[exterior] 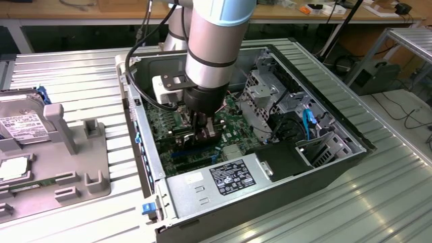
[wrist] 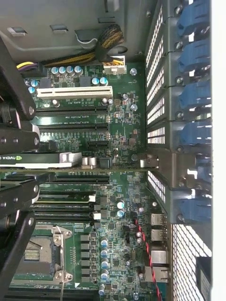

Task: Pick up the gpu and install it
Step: 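Insert the gpu into the slot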

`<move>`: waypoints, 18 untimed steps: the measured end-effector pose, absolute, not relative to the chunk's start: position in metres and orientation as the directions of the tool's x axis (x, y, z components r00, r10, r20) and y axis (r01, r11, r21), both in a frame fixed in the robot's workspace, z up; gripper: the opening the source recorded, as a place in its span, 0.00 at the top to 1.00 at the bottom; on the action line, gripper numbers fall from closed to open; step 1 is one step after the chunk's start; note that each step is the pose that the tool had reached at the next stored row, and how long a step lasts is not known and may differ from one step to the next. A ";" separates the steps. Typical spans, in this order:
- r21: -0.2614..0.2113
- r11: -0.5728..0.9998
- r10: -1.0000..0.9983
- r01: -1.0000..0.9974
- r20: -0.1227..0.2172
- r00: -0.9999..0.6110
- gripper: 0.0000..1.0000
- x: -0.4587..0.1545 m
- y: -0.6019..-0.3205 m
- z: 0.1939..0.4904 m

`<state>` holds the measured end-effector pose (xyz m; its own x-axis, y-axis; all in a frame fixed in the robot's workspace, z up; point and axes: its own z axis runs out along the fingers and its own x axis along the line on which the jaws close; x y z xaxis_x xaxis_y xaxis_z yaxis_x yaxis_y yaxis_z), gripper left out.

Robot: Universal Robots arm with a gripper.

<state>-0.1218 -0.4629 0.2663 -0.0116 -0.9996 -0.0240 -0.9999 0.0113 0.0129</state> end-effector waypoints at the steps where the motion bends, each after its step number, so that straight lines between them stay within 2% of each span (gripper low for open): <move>1: 0.013 0.012 -1.000 -1.000 -0.024 -0.012 0.73 -0.122 -0.463 0.266; 18: 0.012 0.017 -1.000 -1.000 -0.024 -0.017 0.73 -0.125 -0.461 0.256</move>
